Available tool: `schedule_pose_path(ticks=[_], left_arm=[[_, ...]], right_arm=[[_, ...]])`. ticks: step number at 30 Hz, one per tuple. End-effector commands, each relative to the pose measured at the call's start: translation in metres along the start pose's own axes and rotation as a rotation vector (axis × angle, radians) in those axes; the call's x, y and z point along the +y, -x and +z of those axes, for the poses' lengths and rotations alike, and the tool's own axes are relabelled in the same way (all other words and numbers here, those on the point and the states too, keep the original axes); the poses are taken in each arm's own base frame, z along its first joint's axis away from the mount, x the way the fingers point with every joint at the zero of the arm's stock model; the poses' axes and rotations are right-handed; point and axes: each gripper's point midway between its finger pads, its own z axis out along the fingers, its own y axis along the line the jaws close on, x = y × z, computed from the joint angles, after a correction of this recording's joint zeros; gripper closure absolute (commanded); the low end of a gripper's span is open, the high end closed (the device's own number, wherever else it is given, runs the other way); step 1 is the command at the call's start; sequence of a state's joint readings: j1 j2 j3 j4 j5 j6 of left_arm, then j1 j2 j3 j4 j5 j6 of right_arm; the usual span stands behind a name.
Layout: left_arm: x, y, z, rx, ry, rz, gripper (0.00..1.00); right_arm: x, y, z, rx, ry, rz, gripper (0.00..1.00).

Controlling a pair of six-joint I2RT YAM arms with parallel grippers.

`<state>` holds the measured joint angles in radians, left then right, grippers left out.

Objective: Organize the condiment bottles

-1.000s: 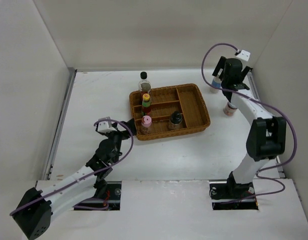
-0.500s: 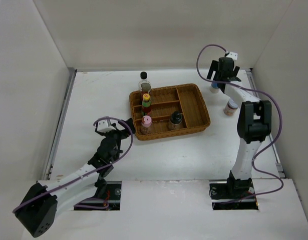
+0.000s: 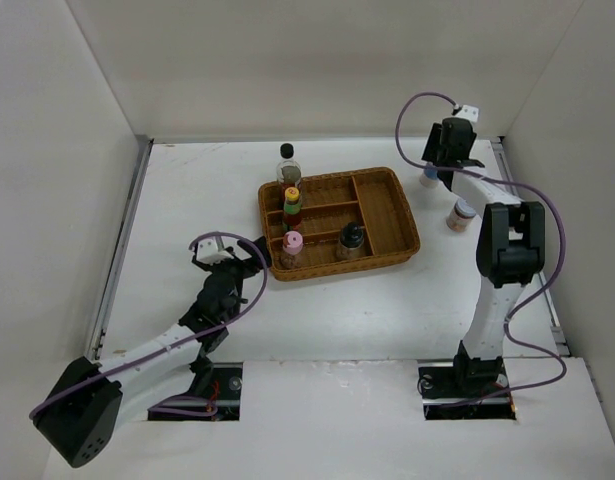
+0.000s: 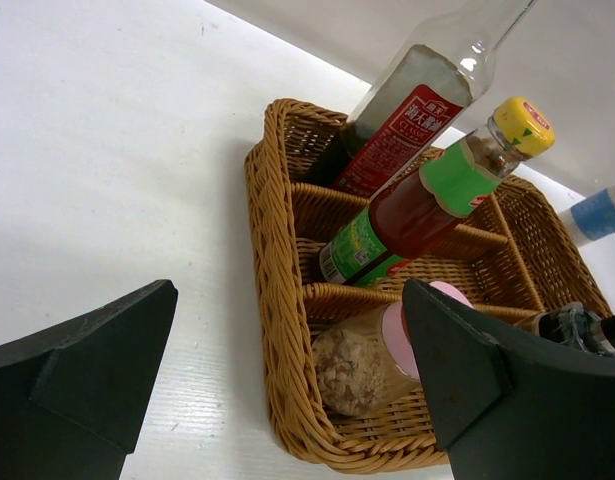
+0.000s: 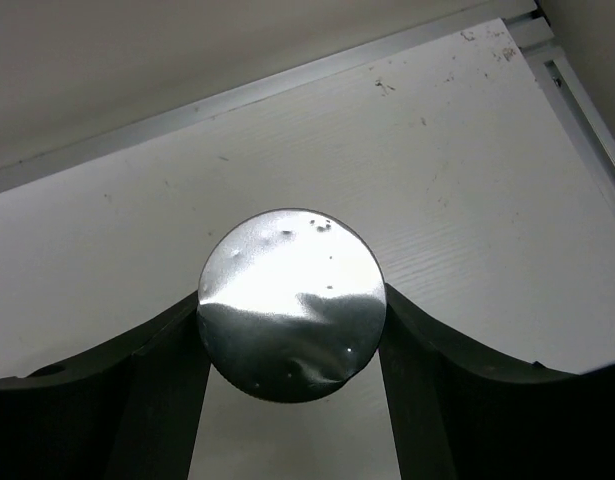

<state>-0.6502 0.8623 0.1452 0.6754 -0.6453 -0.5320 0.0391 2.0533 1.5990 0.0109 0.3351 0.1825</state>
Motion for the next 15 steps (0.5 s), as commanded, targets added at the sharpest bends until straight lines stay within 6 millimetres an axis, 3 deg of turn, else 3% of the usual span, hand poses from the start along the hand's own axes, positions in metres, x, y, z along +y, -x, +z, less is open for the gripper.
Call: schedule_pose_path(ticks=[1,5,7,11,15], left_arm=[[-0.008,0.01,0.0,-0.038,-0.032,-0.052,0.0],[0.006,0.012,0.0,-0.059,0.01,-0.054,0.0],[0.011,0.016,0.001,-0.069,0.027,-0.065,0.0],[0.017,0.022,-0.003,-0.097,0.041,-0.095,0.0],[0.02,0.024,-0.004,-0.1,0.047,-0.103,0.0]], right_arm=[[0.022,0.109,-0.064,-0.299,0.083,0.079,0.5],[0.056,0.152,-0.146,-0.431,0.181,0.076,0.5],[0.079,0.159,-0.186,-0.469,0.262,0.07,0.5],[0.128,0.138,-0.252,-0.468,0.428,0.036,0.5],[0.169,0.109,-0.305,-0.444,0.577,0.015,0.5]])
